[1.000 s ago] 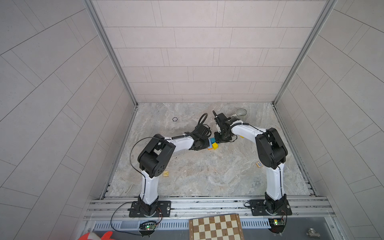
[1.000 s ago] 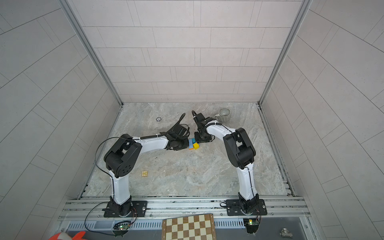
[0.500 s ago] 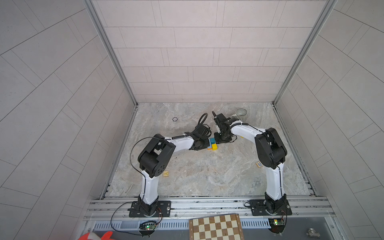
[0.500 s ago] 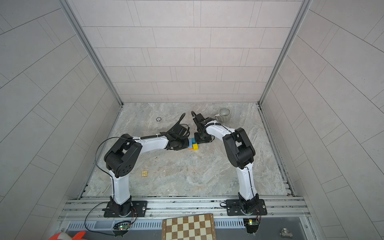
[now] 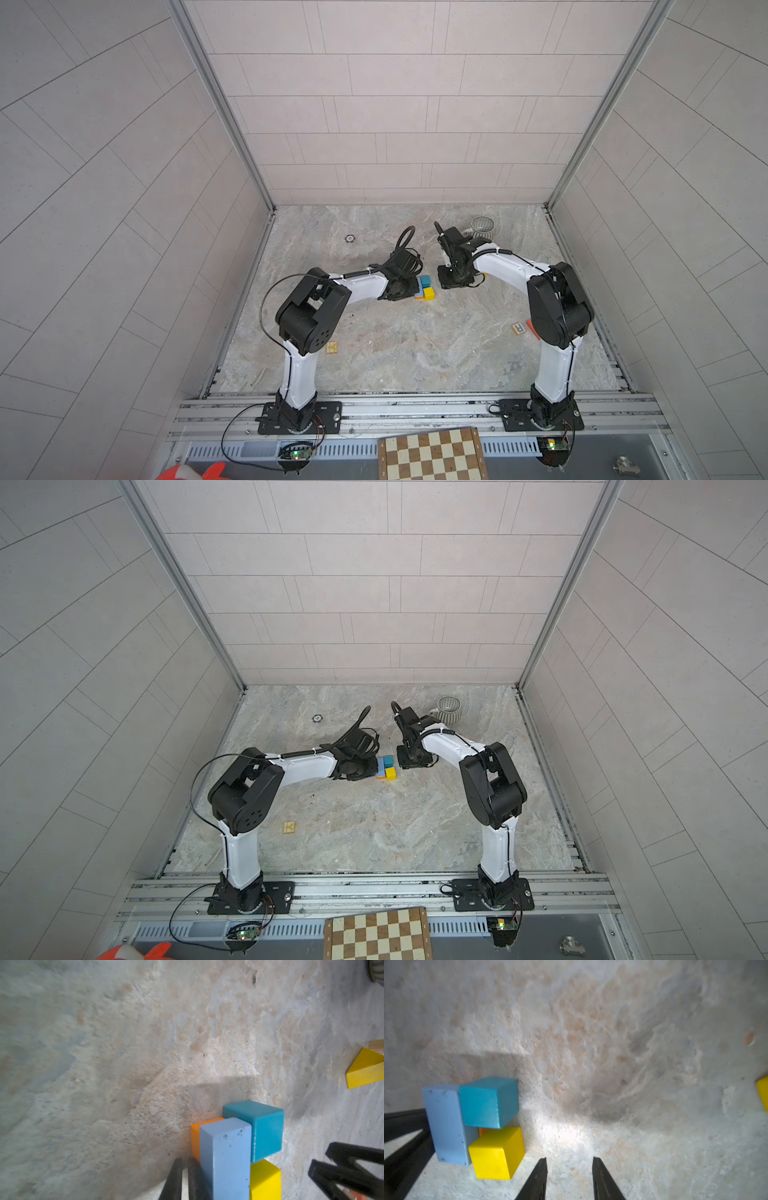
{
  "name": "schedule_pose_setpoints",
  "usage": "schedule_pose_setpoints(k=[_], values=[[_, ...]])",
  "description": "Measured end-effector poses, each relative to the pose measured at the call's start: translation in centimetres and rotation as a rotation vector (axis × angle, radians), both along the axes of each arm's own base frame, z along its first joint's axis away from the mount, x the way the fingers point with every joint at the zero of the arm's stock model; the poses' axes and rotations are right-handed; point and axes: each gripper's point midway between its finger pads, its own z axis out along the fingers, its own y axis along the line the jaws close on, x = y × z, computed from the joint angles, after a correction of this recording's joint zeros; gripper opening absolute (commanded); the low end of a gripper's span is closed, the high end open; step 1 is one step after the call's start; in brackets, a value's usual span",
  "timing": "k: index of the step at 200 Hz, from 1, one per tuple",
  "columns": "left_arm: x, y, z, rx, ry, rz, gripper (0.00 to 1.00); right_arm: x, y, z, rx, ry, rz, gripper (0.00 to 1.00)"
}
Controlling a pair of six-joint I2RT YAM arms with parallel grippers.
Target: Build the wood block tower
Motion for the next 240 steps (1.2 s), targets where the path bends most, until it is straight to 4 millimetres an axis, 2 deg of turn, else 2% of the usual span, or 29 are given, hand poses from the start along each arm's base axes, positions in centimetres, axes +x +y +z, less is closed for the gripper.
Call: schedule_pose_setpoints(k=[33,74,166,240], values=[[0.1,-0.1,0.1,-0.007,-0.003,-0.001,0.14,-1.7,0.0,-1.1,-0.005,0.037,0.012,0.38],[0.3,-0.1,0.2,-0.014,-0.008,0.0,0.13,-2.7,1.4,-1.3,0.031,0.044,0.031,0.38],[0.2,0.0,0.0,-0.015,-0.009,0.002,0.13,-1.9,3.8,-0.7,0.155,0.022,0.013,0.38],[0.2,0.0,0.0,-0.015,-0.009,0.002,0.13,-1.9,4.3,-0.8,0.181,0.032,0.013,0.38]])
